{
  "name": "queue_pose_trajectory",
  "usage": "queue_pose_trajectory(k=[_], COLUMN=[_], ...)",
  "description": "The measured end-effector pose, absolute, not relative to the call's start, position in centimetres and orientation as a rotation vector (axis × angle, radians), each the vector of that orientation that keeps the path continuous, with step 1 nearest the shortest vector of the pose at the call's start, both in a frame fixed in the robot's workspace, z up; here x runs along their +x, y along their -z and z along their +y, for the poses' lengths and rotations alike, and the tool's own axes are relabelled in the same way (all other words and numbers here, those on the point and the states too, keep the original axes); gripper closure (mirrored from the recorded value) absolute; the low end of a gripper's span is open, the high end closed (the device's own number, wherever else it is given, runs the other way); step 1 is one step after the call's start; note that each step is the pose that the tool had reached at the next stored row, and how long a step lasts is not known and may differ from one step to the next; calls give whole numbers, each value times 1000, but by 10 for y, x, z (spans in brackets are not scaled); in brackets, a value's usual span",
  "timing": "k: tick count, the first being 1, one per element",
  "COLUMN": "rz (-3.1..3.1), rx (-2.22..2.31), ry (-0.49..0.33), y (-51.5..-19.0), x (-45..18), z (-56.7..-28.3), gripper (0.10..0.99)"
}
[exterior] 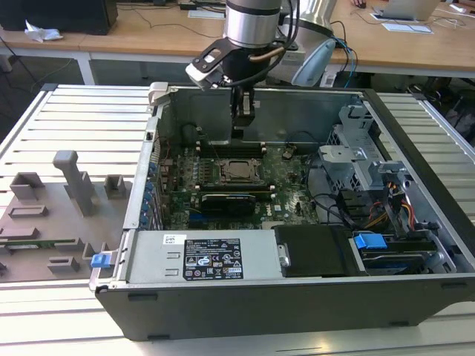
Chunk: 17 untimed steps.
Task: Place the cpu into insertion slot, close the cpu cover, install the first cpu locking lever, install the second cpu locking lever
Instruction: 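Close the cpu cover, then install the first cpu locking lever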
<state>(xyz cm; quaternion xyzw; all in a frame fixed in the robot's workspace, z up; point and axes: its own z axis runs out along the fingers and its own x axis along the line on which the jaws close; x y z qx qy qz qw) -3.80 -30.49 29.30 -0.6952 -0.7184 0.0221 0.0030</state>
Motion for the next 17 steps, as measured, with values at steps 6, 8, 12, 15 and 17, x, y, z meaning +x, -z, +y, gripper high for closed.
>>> queue_pose_trajectory(k=[6,8,12,15,17], rz=[-2253,-2253,-2253,-2253,-2253], rx=[-2180,-2180,-2180,-2180,-2180], ry=[-69,-69,-69,-69,-69], y=[-310,-312,-312,-312,-312], x=[-38,-38,-38,-38,-38], z=[-305,-305,-305,-305,-305], gripper=[980,980,980,980,980])
